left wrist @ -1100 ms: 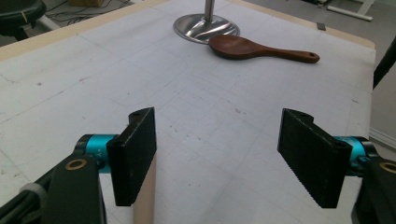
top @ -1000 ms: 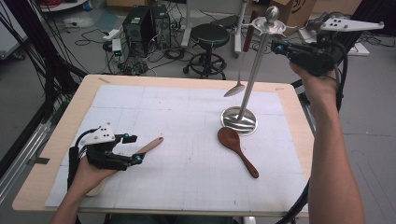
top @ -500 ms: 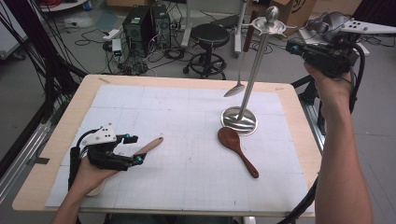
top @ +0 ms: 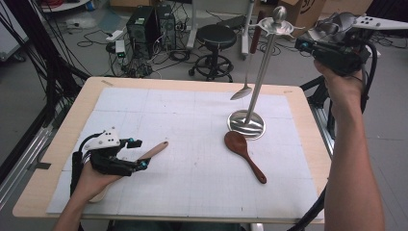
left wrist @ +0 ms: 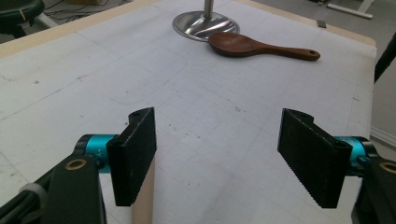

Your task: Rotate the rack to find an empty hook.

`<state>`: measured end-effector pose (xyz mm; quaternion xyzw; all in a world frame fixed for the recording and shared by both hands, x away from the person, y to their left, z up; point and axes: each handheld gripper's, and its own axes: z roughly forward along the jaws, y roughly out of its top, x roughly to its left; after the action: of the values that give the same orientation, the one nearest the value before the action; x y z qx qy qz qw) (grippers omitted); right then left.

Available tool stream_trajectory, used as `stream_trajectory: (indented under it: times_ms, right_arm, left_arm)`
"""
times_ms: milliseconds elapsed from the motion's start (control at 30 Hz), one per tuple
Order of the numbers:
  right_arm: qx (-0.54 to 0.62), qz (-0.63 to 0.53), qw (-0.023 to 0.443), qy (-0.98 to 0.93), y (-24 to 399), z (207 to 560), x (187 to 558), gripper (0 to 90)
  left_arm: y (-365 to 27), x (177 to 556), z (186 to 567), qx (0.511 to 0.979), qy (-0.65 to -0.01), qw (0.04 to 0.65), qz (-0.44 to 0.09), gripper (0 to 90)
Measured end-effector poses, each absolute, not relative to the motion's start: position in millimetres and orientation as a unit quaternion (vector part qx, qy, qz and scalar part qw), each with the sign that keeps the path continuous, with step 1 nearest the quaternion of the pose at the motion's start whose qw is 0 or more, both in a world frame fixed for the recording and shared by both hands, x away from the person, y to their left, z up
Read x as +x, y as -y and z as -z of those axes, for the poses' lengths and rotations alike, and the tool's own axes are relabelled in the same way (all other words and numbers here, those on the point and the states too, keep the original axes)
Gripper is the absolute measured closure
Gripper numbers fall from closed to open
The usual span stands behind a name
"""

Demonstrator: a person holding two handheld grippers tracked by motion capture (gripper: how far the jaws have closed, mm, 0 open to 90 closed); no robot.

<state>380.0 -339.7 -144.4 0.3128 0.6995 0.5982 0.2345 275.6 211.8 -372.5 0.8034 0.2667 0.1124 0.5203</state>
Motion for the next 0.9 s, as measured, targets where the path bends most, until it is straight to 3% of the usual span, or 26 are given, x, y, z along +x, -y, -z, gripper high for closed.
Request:
stream_trajectory:
  times_ms: [900]
  right_arm:
    - [0.283,-0.599,0.224,-0.715,319.2,142.7,379.5,89.9]
  left_arm:
    - [-212.9,275.5,372.1,0.803,-0.268,0.52,-0.114,28.9]
